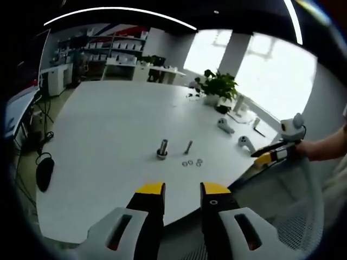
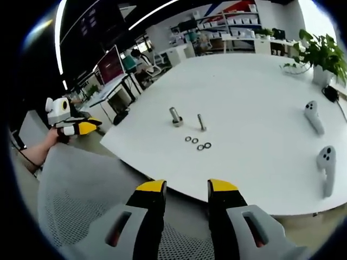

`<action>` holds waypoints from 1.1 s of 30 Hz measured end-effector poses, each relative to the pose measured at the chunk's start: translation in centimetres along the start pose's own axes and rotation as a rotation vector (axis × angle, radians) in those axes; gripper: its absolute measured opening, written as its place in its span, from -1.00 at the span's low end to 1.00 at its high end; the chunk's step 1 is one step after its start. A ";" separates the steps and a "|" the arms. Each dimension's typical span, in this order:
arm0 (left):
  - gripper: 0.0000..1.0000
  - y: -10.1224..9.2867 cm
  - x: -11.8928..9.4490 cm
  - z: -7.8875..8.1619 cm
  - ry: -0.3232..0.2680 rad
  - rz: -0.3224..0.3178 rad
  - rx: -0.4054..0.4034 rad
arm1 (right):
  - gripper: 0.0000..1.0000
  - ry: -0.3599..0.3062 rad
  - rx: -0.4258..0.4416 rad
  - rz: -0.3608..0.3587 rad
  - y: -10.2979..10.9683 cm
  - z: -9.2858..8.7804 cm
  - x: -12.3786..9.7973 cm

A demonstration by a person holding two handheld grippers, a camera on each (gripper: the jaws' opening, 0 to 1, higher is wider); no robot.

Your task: Place the washer onto the threaded stud by aligning its center hole with the stud, sliding it down to the base, and recovering from edge contact or off-axis alignment until the washer reaches the visible bottom stop.

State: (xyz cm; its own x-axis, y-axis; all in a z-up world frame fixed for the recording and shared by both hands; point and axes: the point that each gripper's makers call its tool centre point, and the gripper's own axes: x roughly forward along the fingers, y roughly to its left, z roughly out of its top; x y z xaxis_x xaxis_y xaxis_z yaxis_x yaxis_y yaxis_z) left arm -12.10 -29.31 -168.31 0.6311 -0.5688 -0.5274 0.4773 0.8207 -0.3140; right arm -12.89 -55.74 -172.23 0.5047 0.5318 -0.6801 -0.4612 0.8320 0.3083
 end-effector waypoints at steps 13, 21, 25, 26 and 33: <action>-0.56 -0.2 0.4 -1.0 0.066 0.000 0.021 | -0.33 -0.047 0.032 -0.005 -0.2 0.6 -0.3; -0.56 0.7 0.1 -0.7 0.039 0.036 -0.014 | -0.33 -0.030 0.014 0.009 0.1 0.3 -0.2; -0.58 0.4 0.3 -1.1 0.067 0.023 0.003 | -0.33 -0.056 0.043 0.006 -0.1 0.7 -0.3; -0.59 0.3 0.4 -1.2 0.072 0.021 0.006 | -0.33 -0.049 0.036 0.010 0.0 0.6 -0.2; -0.59 0.9 0.0 -0.7 0.045 0.043 -0.005 | -0.29 -0.031 0.014 0.024 0.4 0.5 -0.1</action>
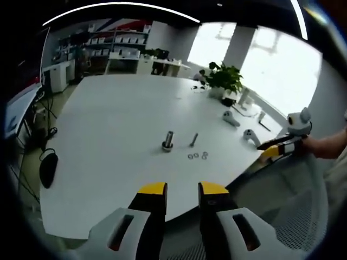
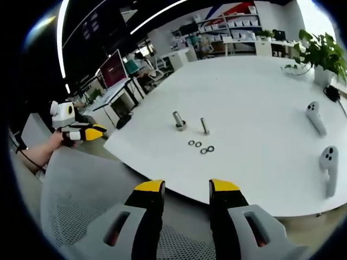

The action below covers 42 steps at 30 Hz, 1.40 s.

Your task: Place the washer onto the threaded stud by aligning its center hole with the stud, sliding it down to the base, and recovering from edge contact or off-axis alignment until the washer reaches the visible bottom stop.

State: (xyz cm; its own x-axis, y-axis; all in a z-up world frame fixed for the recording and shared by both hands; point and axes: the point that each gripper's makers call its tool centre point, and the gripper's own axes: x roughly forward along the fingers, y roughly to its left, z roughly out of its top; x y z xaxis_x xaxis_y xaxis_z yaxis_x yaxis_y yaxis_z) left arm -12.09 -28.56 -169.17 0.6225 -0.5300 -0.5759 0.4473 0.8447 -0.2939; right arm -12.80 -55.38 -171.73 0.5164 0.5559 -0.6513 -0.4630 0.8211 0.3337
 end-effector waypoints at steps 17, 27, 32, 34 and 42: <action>-0.58 0.5 -0.1 0.0 0.001 0.031 0.007 | -0.22 0.119 -0.100 0.034 -1.2 -0.3 1.4; -0.58 0.7 -0.1 -0.1 0.002 0.040 0.010 | -0.22 0.132 -0.145 0.026 -2.6 2.0 4.7; -0.58 0.8 -0.3 0.2 -0.014 0.041 0.001 | -0.22 0.162 -0.206 0.014 -3.1 2.3 6.4; -0.58 0.8 -0.3 0.2 -0.016 0.040 -0.001 | -0.27 0.183 -0.234 0.024 -3.2 2.2 7.3; -0.59 0.5 -0.1 0.0 -0.004 0.027 0.012 | -0.25 0.281 -0.296 0.007 -4.4 0.8 11.0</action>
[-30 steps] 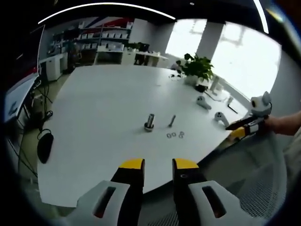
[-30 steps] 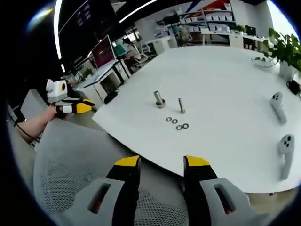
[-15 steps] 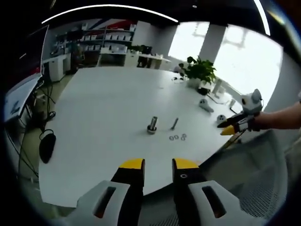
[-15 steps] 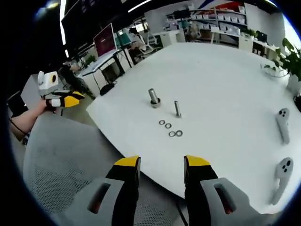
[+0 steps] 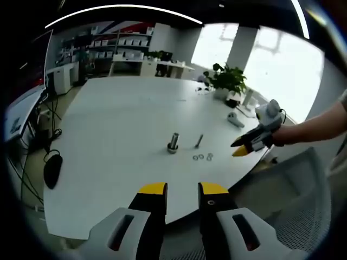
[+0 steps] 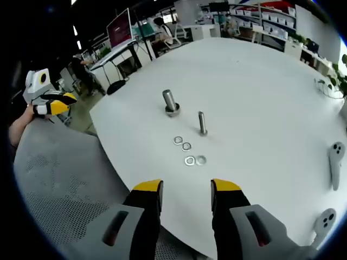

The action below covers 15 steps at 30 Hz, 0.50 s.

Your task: Place the washer onto the threaded stud by aligning its center hole with the stud, sliding it down to the base, and recovering from edge contact or off-axis alignment until the washer reaches the visible bottom stop.

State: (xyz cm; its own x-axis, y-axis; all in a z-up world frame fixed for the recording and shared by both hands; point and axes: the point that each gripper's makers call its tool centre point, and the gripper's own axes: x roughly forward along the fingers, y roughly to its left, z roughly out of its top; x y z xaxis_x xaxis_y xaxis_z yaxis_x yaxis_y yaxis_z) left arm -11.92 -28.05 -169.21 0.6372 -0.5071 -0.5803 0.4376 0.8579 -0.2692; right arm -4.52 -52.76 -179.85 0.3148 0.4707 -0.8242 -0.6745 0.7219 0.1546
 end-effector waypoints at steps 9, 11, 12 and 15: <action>-0.59 -0.1 -0.1 0.2 -0.016 -0.008 -0.007 | -0.33 0.106 -0.150 -0.077 -2.4 -0.5 3.4; -0.59 -0.3 0.0 0.1 -0.012 -0.013 -0.002 | -0.33 0.104 -0.151 -0.075 -2.5 -0.1 3.7; -0.59 -0.3 0.0 0.1 -0.012 -0.015 -0.001 | -0.33 0.110 -0.167 -0.073 -2.6 0.2 4.0; -0.59 -0.3 -0.1 0.3 -0.021 -0.017 -0.007 | -0.35 0.144 -0.205 -0.067 -2.9 0.3 4.6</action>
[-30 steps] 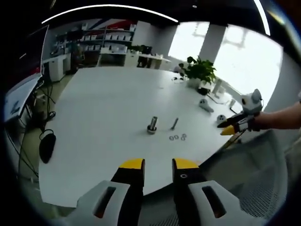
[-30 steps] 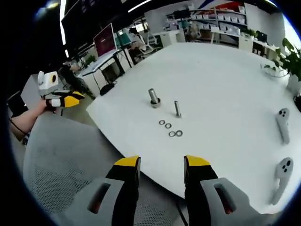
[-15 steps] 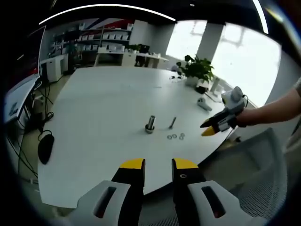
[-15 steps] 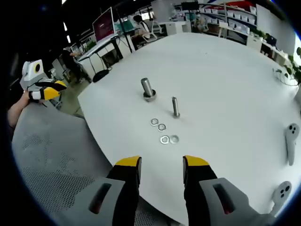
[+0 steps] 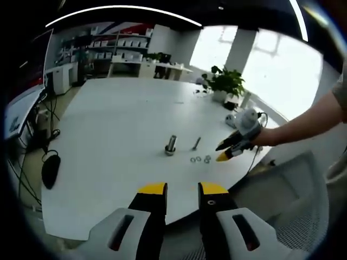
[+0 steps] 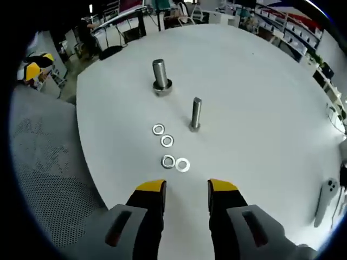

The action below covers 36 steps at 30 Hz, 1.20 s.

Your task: Place the washer onto the threaded stud by aligning its center hole with the stud, sliding it down to the base, and recovering from edge contact or off-axis alignment until the washer reaches the visible bottom stop.

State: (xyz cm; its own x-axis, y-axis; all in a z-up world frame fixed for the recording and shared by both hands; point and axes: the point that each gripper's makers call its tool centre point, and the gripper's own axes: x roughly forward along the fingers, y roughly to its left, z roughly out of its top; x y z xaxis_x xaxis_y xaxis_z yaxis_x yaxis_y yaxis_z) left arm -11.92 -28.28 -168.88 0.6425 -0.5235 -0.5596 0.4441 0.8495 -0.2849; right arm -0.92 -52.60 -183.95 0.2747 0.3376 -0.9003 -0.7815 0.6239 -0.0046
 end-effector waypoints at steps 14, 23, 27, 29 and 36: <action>-0.59 -0.2 0.1 -0.1 0.005 -0.010 -0.003 | -0.52 0.086 -0.236 0.077 1.0 0.9 2.1; -0.60 -0.3 0.2 -0.2 0.006 -0.018 -0.002 | -0.61 0.092 -0.273 0.132 1.0 1.2 2.0; -0.60 -0.3 0.2 -0.2 0.009 -0.021 -0.003 | -0.62 0.156 -0.337 0.127 1.1 1.2 2.1; -0.60 -0.4 0.2 -0.2 0.008 -0.023 -0.004 | -0.64 0.182 -0.342 0.123 1.1 1.3 2.2; -0.60 -0.4 0.2 -0.3 0.013 -0.025 -0.002 | -0.71 0.316 -0.441 0.110 1.1 1.3 2.3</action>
State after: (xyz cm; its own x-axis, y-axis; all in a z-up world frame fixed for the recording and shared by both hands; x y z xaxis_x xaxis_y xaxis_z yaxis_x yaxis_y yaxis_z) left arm -12.12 -28.74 -169.10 0.6230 -0.5437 -0.5624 0.4586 0.8363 -0.3005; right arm -0.40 -50.20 -185.49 0.0498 0.1139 -0.9922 -0.9754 0.2192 -0.0238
